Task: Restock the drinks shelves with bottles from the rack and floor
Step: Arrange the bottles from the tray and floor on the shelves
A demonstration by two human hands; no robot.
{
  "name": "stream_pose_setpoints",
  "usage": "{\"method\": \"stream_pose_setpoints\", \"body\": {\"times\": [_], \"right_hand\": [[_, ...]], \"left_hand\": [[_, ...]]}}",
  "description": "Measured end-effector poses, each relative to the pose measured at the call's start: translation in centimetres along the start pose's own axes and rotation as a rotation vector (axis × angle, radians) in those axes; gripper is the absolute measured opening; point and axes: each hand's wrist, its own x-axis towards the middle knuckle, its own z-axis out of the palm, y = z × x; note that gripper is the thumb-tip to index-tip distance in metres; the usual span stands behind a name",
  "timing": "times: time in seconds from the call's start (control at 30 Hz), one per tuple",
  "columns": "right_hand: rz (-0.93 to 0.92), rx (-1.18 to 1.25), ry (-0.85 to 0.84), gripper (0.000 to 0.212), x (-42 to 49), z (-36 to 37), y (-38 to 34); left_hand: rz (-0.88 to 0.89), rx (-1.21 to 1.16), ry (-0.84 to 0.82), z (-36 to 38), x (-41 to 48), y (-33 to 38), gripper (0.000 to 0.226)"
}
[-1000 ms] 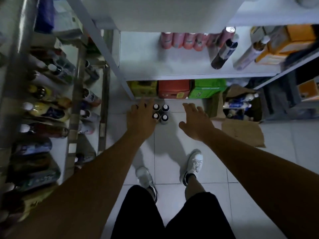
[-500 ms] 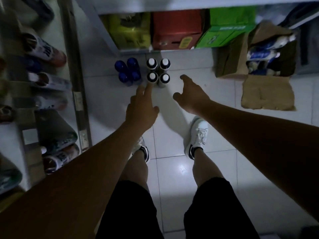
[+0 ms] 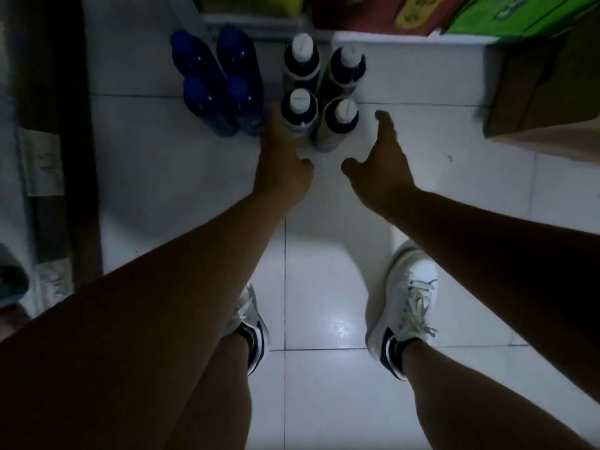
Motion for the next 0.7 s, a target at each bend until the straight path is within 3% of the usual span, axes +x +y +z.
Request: {"method": "stream_pose_setpoints", "body": {"times": [0.1,0.23,0.47,0.7], "right_hand": [[-0.119,0.08,-0.035,0.088,3.5,2.0,2.5],[-0.227,0.208,-0.004,0.08,8.0,4.5,4.7],[-0.219,0.36,-0.025,0.088,10.8,6.1,6.4],[-0.128,0.278,-0.086,0.082,7.6,3.6,6.2]], "left_hand": [[0.053,-0.096,0.088,4.1,2.1,-2.4,0.099],[0.107,-0.285,0.223,6.7,6.4,-5.8,0.093],[0.17,-0.197,0.211,6.3,10.2,-8.7,0.101],[0.102,-0.253,0.128,4.9,7.4,-7.5,0.069]]}}
